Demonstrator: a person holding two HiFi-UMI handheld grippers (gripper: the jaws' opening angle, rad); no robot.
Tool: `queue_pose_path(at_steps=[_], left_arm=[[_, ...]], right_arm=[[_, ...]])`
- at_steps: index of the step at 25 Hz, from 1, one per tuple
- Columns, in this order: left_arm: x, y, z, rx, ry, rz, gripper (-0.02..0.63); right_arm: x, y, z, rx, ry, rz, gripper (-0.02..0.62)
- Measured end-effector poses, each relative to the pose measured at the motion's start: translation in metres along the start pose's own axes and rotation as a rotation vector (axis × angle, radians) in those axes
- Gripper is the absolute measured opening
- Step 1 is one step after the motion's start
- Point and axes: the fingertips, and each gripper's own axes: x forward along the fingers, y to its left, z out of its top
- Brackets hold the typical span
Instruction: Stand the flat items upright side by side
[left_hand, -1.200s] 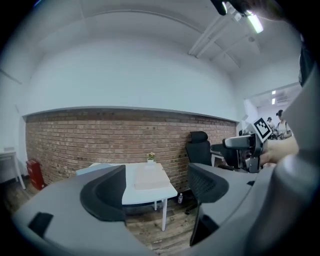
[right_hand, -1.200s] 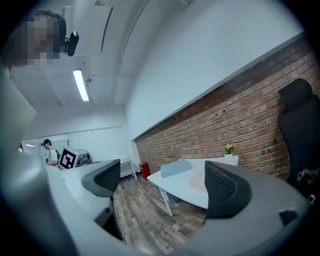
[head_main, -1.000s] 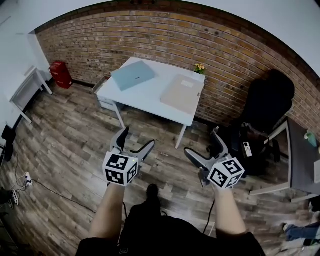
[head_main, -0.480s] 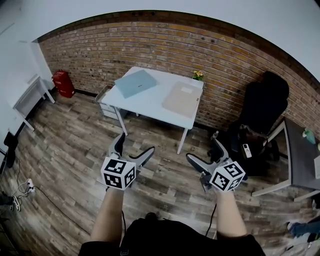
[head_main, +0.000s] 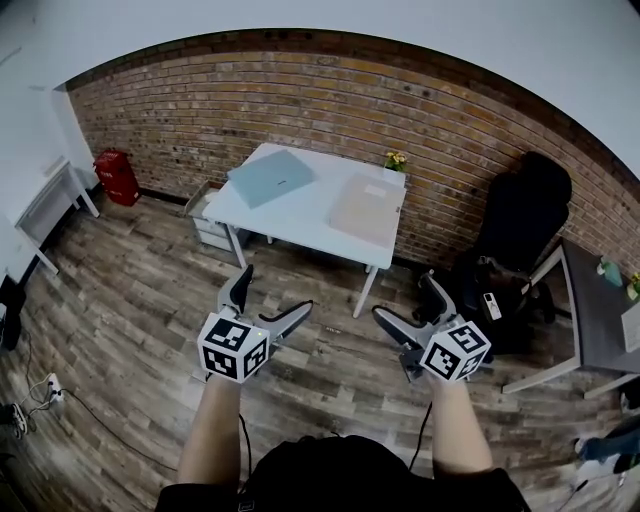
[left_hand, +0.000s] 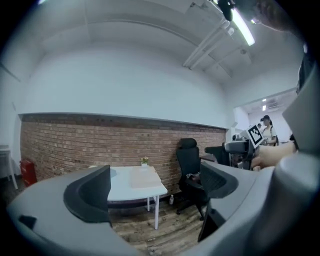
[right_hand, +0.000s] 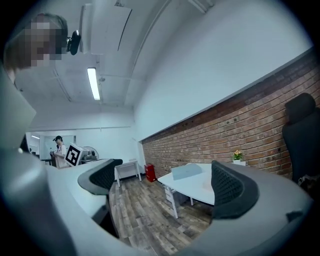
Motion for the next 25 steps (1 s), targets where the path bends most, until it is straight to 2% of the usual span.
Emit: queue_pose_path(at_steps=[4,7,12,18,25], left_arm=[[0.000,0.000,-0.004,0.049,0.018,-0.043,0.545],[0.004,0.000,0.001,0.013,-0.010,-0.061,0.545],[0.027,0.010,0.001,0.001,0.002,-0.064,0.543],[0.075,0.029,-0.003,-0.009,0.026,-0.037,0.543],[0.158,0.054,0.000,-0.033,0.067,0.010,0.541]], right_arm=[[0.001,0.009,0.002,0.018,-0.007,0.008,0.584],[0.000,0.004,0.004,0.023,-0.013,-0.004,0.584],[0.012,-0.016,0.013,0.030,-0.044,0.003,0.584],[0.044,-0.059,0.007,0.076,-0.040,0.056,0.583],[0.089,-0.148,0.016,0.106,-0.021,0.060,0.580]])
